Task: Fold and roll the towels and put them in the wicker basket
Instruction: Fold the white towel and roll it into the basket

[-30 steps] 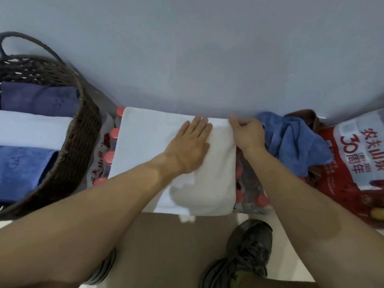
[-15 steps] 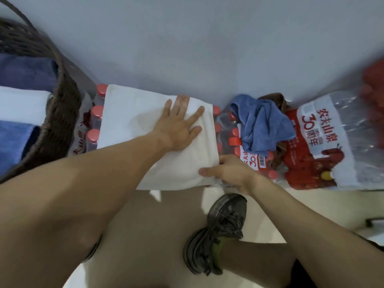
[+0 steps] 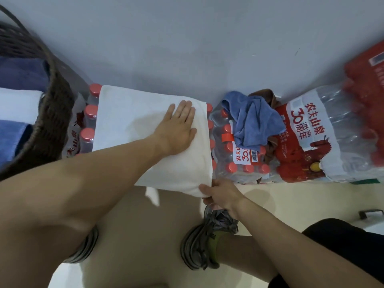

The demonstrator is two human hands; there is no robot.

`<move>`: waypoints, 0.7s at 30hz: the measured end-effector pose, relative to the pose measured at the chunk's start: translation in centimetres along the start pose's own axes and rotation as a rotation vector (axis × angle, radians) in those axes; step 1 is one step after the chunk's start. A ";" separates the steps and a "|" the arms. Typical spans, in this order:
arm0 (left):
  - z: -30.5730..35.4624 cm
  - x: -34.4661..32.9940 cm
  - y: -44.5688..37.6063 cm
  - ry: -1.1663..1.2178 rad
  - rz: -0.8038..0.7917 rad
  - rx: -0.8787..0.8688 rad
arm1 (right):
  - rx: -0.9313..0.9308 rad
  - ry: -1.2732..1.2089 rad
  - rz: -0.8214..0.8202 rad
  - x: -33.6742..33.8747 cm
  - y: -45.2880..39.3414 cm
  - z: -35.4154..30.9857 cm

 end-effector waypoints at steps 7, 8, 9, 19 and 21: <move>0.8 -0.2 -1.2 -0.096 -0.107 -0.097 | 0.024 -0.082 -0.058 -0.3 0.0 -0.2; 0.9 -0.2 -1.4 -0.105 -0.138 -0.086 | 0.022 -0.090 -0.060 -0.4 0.1 -0.1; 1.1 0.0 -1.5 -0.117 -0.166 -0.075 | 0.013 -0.112 -0.058 -0.4 0.2 -0.1; 2.3 6.5 3.6 0.443 0.005 -0.029 | 0.350 -0.056 0.125 1.9 1.9 -5.3; 2.1 6.5 4.8 0.520 -0.176 -0.024 | 0.426 -0.099 0.112 2.1 2.5 -6.9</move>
Point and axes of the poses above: each hand's wrist, its own y-axis away from the middle knuckle, its own x-axis out of the back of the hand, z = x × y, the point moved 5 cm from there along -y, towards the middle knuckle, and after that the axes turned 6 degrees about -z, right-handed, at the moved point
